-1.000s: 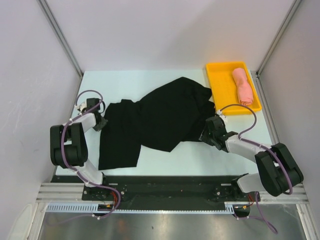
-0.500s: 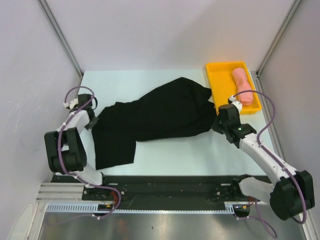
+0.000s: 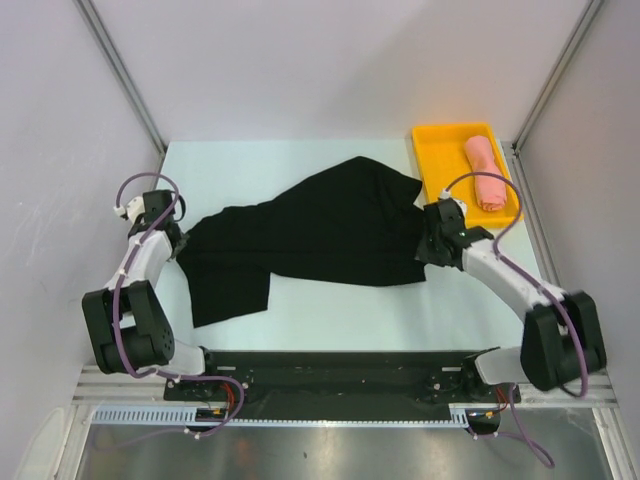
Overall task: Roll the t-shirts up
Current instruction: Flatten out the T-shirt at the center of the board.
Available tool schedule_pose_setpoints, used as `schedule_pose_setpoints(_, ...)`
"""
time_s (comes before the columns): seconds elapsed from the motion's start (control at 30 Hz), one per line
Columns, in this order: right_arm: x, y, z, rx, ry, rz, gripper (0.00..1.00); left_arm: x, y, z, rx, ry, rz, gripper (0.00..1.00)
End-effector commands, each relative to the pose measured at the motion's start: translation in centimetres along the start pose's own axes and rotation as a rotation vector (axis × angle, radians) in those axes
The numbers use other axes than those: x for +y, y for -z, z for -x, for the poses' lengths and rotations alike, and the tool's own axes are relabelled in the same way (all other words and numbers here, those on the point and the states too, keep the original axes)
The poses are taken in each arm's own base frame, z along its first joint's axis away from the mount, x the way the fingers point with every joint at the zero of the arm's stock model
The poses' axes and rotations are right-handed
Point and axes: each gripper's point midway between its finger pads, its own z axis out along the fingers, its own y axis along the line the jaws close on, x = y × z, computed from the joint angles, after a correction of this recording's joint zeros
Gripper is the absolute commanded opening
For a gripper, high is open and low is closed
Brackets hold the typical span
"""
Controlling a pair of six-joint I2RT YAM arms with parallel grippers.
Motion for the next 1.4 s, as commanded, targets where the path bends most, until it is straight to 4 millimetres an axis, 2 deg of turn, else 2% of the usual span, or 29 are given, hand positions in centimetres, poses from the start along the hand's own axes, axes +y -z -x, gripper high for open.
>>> schedule_pose_setpoints(0.0, 2.0, -2.5, 1.3, 0.028, 0.028, 0.053, 0.44, -0.5, -0.5, 0.3, -0.005, 0.001, -0.025, 0.0)
schedule_pose_setpoints(0.07, 1.8, -2.3, 0.8, 0.032, 0.033, 0.031, 0.57, -0.7, -0.6, 0.2, -0.002, -0.002, -0.03, 0.0)
schedule_pose_setpoints(0.1, 1.6, -2.1, 0.6, 0.026, 0.036, 0.017, 0.58, -0.7, -0.7, 0.1, -0.001, -0.001, -0.031, 0.0)
schedule_pose_setpoints(0.2, 1.0, -0.7, 0.4, -0.012, 0.016, -0.007, 0.57, -0.9, -0.8, 0.1, 0.004, 0.001, -0.04, 0.0)
schedule_pose_setpoints(0.23, 0.0, -0.7, -0.7, -0.008, 0.014, -0.034, 0.56, -0.9, -0.8, 0.0, 0.006, -0.001, -0.04, 0.0)
schedule_pose_setpoints(0.27, 0.0, 0.3, -0.5, -0.043, -0.02, -0.019, 0.56, -0.8, -0.9, -0.1, 0.007, -0.002, -0.035, 0.0)
schedule_pose_setpoints(0.33, -0.5, 0.8, -1.3, -0.072, -0.036, -0.016, 0.55, -0.9, -1.0, -0.2, 0.009, -0.005, -0.038, 0.0)
schedule_pose_setpoints(0.37, -1.2, 1.0, -2.6, -0.076, -0.057, -0.01, 0.55, -0.9, -0.9, -0.1, 0.008, -0.005, -0.038, 0.0)
schedule_pose_setpoints(0.43, -1.2, 1.0, -3.9, -0.083, -0.059, 0.01, 0.55, -0.9, -1.0, -0.2, 0.012, -0.006, -0.039, 0.0)
schedule_pose_setpoints(0.47, -1.8, 0.7, -5.2, -0.064, -0.067, -0.003, 0.55, -1.0, -1.0, 0.0, 0.01, -0.004, -0.041, 0.0)
schedule_pose_setpoints(0.57, -1.9, 0.9, -6.8, -0.076, -0.05, 0.001, 0.57, -1.1, -0.9, 0.0, 0.01, -0.006, -0.044, 0.0)
schedule_pose_setpoints(0.67, -1.0, 1.3, -7.1, -0.111, -0.044, 0.046, 0.6, -1.0, -1.0, -0.1, 0.012, -0.007, -0.042, 0.0)
schedule_pose_setpoints(0.9, -0.8, -0.4, -7.5, -0.116, -0.031, 0.028, 0.59, -1.0, -1.1, -0.4, 0.024, -0.012, -0.044, 0.0)
schedule_pose_setpoints(1.07, -0.6, -1.7, -7.5, -0.085, -0.049, 0.036, 0.51, -1.1, -1.1, -0.4, 0.024, -0.013, -0.046, 0.0)
schedule_pose_setpoints(1.2, -0.6, -2.0, -7.3, -0.072, -0.074, 0.04, 0.42, -1.1, -1.1, -0.6, 0.029, -0.022, -0.05, 0.0)
schedule_pose_setpoints(1.3, 0.1, -1.7, -6.2, -0.088, -0.095, 0.086, 0.25, -1.1, -1.0, -0.7, 0.038, -0.025, -0.056, 0.0)
schedule_pose_setpoints(1.33, 0.2, -1.5, -6.0, -0.09, -0.094, 0.095, 0.12, -1.2, -0.9, -0.8, 0.04, -0.025, -0.065, 0.0)
schedule_pose_setpoints(1.37, 0.7, -1.2, -5.1, -0.103, -0.095, 0.107, 0.05, -1.3, -0.8, -0.8, 0.042, -0.026, -0.068, 0.0)
